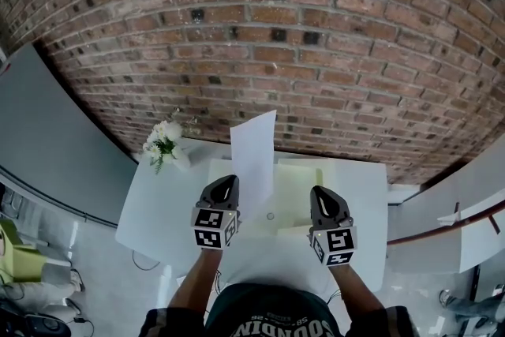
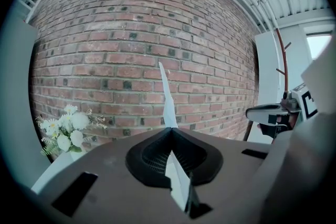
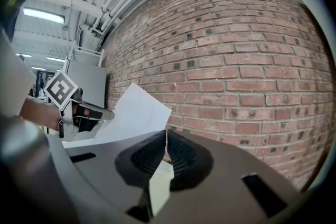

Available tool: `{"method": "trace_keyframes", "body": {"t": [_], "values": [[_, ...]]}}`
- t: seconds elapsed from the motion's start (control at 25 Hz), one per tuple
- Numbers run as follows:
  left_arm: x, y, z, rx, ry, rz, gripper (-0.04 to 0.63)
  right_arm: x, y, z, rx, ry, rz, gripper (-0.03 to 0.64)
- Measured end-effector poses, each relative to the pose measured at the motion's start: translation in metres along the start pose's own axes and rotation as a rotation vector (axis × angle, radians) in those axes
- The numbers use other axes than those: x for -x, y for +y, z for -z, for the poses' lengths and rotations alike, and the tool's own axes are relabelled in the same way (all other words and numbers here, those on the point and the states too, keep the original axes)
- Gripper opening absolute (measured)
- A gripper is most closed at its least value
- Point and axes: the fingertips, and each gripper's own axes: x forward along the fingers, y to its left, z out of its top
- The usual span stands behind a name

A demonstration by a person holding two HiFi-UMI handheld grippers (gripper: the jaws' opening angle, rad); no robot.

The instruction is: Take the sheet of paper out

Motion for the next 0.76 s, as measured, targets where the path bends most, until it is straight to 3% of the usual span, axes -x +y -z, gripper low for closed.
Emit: {"method": "trace_keyframes", "body": {"t": [0.76], "values": [[-0.0021,0.0024,0.0014,0.0,0.007,0.006,0.011,-0.0075,0.0071,0.0029,-0.013,0.008,-0.03,0.071]]}}
